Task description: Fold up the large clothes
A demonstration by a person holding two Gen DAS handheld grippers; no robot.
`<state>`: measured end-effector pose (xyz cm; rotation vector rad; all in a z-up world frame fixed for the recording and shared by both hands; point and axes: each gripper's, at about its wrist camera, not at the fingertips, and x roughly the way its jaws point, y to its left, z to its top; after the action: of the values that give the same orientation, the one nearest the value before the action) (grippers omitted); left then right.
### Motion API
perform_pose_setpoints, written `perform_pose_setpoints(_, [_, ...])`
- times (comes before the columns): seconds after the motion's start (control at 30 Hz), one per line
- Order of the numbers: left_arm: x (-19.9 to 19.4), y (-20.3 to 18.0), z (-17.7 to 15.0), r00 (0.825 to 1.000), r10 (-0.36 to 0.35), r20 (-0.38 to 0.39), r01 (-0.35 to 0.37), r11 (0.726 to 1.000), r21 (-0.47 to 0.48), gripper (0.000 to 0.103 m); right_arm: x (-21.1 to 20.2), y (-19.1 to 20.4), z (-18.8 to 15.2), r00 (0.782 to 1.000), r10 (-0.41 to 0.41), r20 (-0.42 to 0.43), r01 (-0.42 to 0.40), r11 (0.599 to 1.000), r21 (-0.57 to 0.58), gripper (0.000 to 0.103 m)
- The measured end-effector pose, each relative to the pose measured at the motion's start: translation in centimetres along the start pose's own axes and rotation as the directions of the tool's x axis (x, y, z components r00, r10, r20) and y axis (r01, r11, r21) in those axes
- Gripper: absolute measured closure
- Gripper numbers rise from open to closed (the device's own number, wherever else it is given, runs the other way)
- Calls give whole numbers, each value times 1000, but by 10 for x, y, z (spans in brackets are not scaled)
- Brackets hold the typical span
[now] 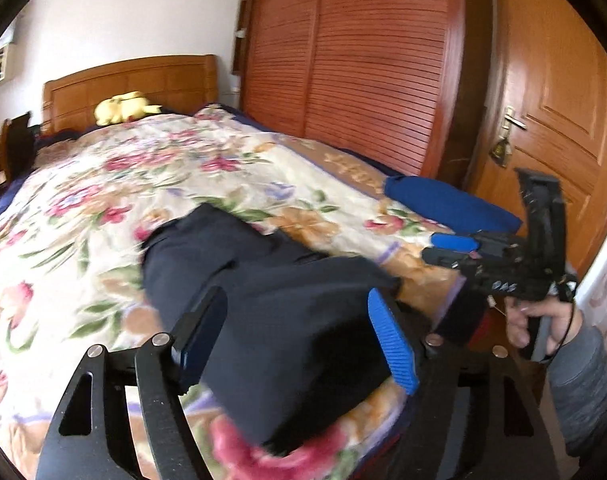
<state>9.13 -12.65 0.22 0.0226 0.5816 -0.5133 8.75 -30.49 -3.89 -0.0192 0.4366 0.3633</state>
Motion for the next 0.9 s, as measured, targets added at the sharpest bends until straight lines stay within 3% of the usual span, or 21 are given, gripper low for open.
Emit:
perform_pose_setpoints(0.27, [-7, 53, -31, 995, 97, -24, -99, 992, -75, 28, 20, 41, 20, 995, 98, -14, -99, 993, -66, 56])
perform_pose_setpoints(0.57, [-9, 80, -65, 986, 151, -65, -158, 979, -126, 28, 50, 55, 22, 994, 84, -74, -93, 988, -126, 56])
perform_pose_setpoints(0.9, [-12, 98, -84, 986, 151, -74, -162, 971, -173, 28, 68, 59, 20, 986, 83, -147, -101, 988, -116, 56])
